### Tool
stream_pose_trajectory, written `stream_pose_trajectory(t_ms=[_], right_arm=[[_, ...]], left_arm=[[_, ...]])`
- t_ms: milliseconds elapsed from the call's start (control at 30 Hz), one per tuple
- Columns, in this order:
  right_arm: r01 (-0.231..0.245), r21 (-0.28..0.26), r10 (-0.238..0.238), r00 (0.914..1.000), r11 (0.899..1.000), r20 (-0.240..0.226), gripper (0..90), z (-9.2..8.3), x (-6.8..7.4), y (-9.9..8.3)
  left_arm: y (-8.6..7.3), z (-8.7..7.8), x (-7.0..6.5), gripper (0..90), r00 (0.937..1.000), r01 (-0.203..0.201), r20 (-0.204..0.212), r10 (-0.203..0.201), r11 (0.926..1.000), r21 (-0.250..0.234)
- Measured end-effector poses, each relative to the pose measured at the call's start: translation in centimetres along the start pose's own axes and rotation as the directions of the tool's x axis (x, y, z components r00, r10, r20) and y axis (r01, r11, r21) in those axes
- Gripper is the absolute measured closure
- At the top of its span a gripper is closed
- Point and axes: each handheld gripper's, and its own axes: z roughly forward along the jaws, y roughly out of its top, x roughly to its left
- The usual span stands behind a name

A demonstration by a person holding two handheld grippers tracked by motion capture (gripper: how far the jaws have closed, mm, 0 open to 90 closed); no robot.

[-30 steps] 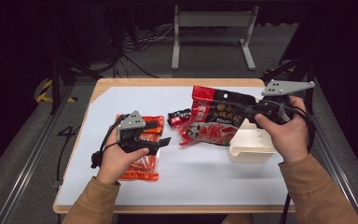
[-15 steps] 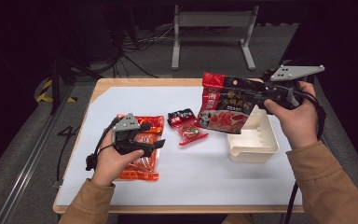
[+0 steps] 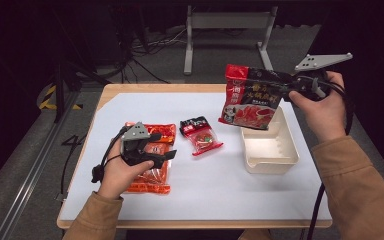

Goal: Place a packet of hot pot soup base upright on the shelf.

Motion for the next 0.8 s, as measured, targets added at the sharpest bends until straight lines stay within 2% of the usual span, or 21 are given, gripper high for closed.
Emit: stream_pose_trajectory(t_ms=[233,500,700,800], right_arm=[[-0.028,0.023,0.027,0.9991,0.999,0.031,79.2,0.4,-1.9,0.0],[-0.059,0.037,0.057,0.9971,0.998,0.051,79.1,1.0,-3.7,-0.4],[-0.046,0.063,0.041,0.9965,0.997,0.073,79.1,1.4,-5.1,-0.8],[-0.058,0.063,0.052,0.9952,0.996,0.082,79.1,1.5,-5.5,-1.0]], left_arm=[[0.0,0.1,0.0,20.9,0.9999,-0.010,-0.012,0.010,0.9999,0.006],[0.0,0.1,-0.1,20.7,1.0000,-0.002,-0.002,0.002,1.0000,0.008],[0.0,0.3,-0.2,20.6,0.9999,-0.006,-0.010,0.006,0.9998,0.019],[0.0,0.4,-0.2,20.5,0.9999,-0.009,-0.006,0.010,0.9997,0.023]])
